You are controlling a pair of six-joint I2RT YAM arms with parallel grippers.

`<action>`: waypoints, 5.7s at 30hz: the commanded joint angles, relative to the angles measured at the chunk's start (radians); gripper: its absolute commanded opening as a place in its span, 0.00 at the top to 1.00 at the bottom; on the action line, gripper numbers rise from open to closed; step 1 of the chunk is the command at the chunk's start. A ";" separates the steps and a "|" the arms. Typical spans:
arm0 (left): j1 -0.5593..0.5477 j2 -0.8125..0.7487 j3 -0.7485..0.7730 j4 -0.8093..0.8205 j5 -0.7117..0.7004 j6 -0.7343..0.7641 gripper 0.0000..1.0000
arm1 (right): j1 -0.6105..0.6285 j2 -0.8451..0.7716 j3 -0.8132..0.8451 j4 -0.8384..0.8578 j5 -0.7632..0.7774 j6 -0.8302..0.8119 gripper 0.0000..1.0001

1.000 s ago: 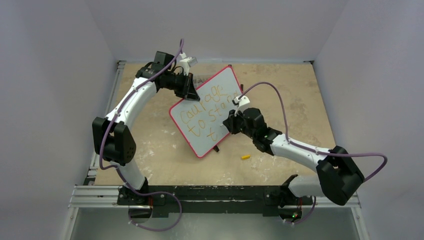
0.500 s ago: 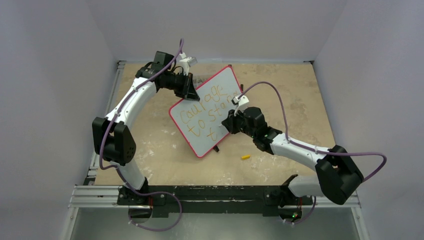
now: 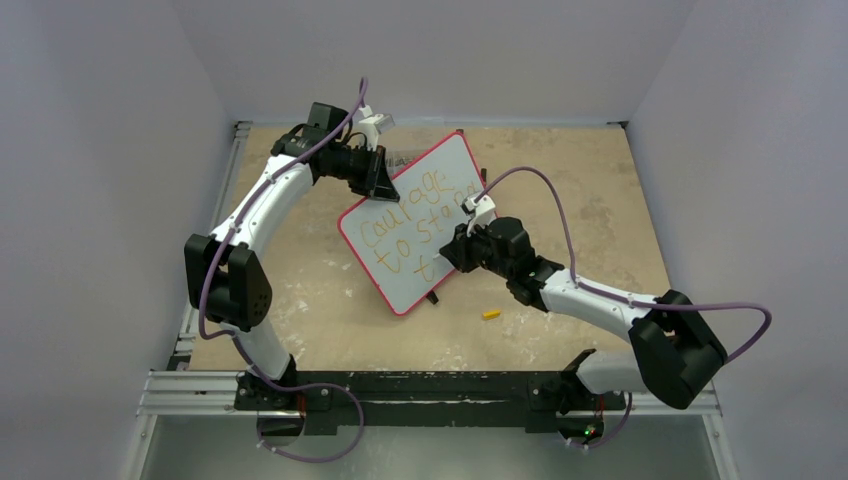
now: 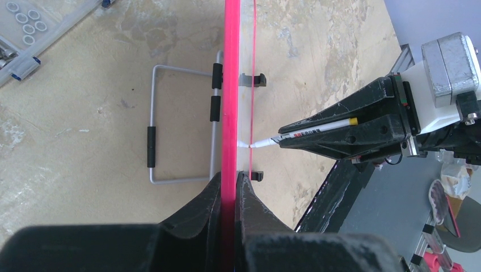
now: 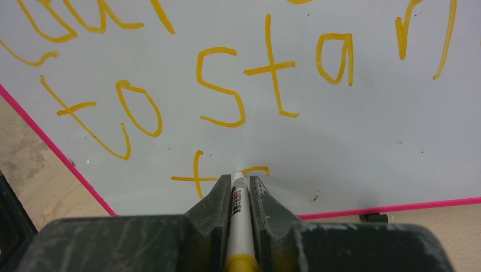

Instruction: Write a sentence on the whiteboard

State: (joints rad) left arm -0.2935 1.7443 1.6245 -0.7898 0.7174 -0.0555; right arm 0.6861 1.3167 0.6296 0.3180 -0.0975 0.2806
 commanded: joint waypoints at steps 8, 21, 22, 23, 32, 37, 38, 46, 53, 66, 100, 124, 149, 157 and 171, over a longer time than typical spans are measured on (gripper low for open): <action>-0.011 0.008 -0.022 -0.063 -0.135 0.092 1.00 | 0.007 0.015 -0.033 -0.026 0.039 -0.021 1.00; -0.012 0.004 -0.022 -0.063 -0.136 0.092 1.00 | 0.007 0.015 0.010 -0.073 0.144 -0.008 1.00; -0.012 0.004 -0.022 -0.063 -0.134 0.092 1.00 | 0.007 0.016 0.016 -0.076 0.155 -0.004 1.00; -0.012 0.003 -0.022 -0.063 -0.133 0.092 1.00 | 0.007 0.016 0.023 -0.078 0.162 -0.003 1.00; -0.012 0.001 -0.022 -0.063 -0.134 0.092 1.00 | 0.007 0.027 0.084 -0.091 0.189 -0.003 1.00; -0.012 0.001 -0.022 -0.063 -0.134 0.092 1.00 | 0.007 0.029 0.116 -0.097 0.198 -0.010 1.00; -0.012 0.001 -0.022 -0.063 -0.134 0.092 1.00 | 0.007 0.029 0.121 -0.097 0.201 -0.010 1.00; -0.012 0.001 -0.022 -0.063 -0.134 0.092 1.00 | 0.007 0.038 0.154 -0.098 0.201 -0.012 1.00; -0.012 0.001 -0.021 -0.063 -0.134 0.092 1.00 | 0.007 0.048 0.165 -0.104 0.194 -0.013 1.00; -0.013 0.001 -0.021 -0.063 -0.132 0.091 1.00 | 0.007 0.014 0.046 -0.088 0.185 0.004 1.00; -0.013 -0.009 -0.025 -0.064 -0.136 0.092 1.00 | 0.006 -0.123 0.088 -0.185 0.243 0.005 1.00; -0.015 -0.014 -0.026 -0.063 -0.136 0.092 1.00 | -0.039 0.031 0.180 -0.111 0.220 0.029 1.00; -0.015 -0.006 -0.023 -0.062 -0.131 0.091 1.00 | -0.039 0.007 -0.002 -0.083 0.218 0.076 1.00; -0.016 -0.006 -0.025 -0.063 -0.132 0.090 1.00 | -0.041 0.026 0.070 -0.108 0.267 0.049 1.00; -0.016 -0.013 -0.026 -0.063 -0.140 0.094 1.00 | -0.067 0.025 0.162 -0.156 0.282 -0.005 1.00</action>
State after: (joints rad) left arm -0.2962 1.7424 1.6241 -0.7902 0.7136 -0.0566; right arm 0.6228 1.3510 0.7395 0.1276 0.1673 0.2939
